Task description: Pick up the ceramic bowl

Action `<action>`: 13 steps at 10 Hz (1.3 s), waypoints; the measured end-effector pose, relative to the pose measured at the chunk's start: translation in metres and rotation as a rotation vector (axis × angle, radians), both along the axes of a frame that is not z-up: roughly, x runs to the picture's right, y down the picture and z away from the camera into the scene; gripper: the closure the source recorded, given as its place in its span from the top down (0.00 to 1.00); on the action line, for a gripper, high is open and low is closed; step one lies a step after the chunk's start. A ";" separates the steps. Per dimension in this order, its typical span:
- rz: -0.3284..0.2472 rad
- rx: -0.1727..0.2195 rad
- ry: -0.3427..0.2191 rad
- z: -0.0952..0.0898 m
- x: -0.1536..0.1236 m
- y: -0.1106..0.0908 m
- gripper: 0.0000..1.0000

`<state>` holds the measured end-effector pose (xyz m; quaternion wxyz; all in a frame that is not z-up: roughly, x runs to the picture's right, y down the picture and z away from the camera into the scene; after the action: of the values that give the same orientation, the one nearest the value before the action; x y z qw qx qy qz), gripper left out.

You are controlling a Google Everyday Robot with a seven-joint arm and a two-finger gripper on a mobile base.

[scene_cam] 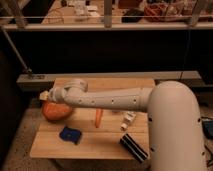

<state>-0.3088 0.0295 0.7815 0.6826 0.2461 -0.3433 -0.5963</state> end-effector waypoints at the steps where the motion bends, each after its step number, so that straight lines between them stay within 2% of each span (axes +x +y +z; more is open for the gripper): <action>1: 0.002 -0.009 0.011 0.003 0.004 -0.002 0.80; 5: 0.028 -0.058 0.062 0.016 0.032 -0.005 0.80; 10: 0.051 -0.166 0.165 0.035 0.066 0.001 0.80; 13: 0.056 -0.216 0.212 0.048 0.081 0.006 0.80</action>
<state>-0.2280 0.0359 0.8294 0.7538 0.1164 -0.3243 -0.5595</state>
